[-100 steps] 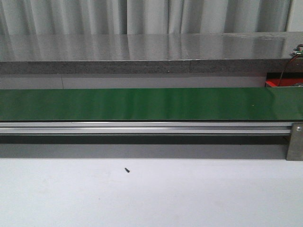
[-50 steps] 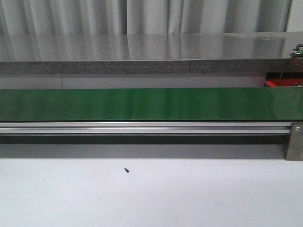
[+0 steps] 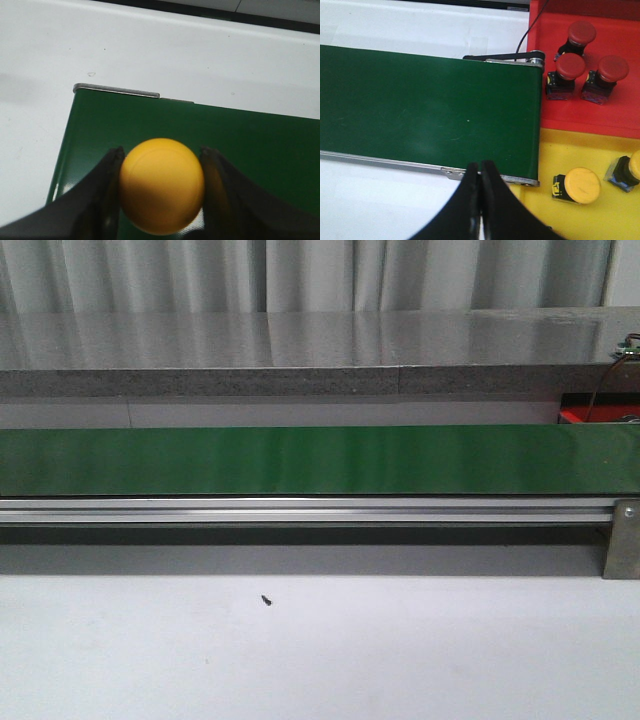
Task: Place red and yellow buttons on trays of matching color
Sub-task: 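Grasp the yellow push-button with the left gripper and carry it over the belt, then set the yellow button on the belt and open the left gripper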
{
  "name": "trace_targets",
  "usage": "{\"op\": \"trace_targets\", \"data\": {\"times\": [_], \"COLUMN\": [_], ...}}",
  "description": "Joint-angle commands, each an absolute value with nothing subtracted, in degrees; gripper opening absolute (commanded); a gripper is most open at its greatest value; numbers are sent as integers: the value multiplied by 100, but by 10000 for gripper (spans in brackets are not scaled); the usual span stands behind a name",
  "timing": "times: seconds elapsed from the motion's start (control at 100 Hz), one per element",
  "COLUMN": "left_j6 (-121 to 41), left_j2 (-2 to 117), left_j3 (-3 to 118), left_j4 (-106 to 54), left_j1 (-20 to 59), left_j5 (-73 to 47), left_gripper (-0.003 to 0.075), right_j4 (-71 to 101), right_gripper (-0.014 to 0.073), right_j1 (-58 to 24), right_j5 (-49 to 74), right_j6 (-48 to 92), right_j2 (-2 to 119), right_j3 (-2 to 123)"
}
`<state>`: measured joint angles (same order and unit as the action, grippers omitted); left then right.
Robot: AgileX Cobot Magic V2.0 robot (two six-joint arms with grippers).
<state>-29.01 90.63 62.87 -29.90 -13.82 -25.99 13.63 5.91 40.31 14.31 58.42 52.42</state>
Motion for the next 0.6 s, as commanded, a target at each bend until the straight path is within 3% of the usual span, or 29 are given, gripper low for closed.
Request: {"op": "trace_targets", "data": {"times": [0.0, 0.33, 0.42, 0.59], "left_j6": [-2951, -2951, -2951, -2951], "left_j2": [8824, 9224, 9223, 9212], "left_j3": [6435, 6435, 6435, 6517], "left_j4": [-3142, -3279, -3311, -3340], "left_j1": [-1346, -1346, -1346, -1346], "left_j5": [-2296, -2395, -2399, -2516], "left_gripper": [45, 88, 179, 440], "right_j4": [1433, 1433, 1433, 1433], "right_gripper": [-68, -68, -68, -68], "right_j1": [595, 595, 595, 595], "right_j5": [3704, 3700, 3700, 3700], "right_j6": [1445, 1445, 1445, 1445], "right_j2": [5754, 5754, 5754, 5754], "right_j3": [5424, 5424, 5424, 5424]}}
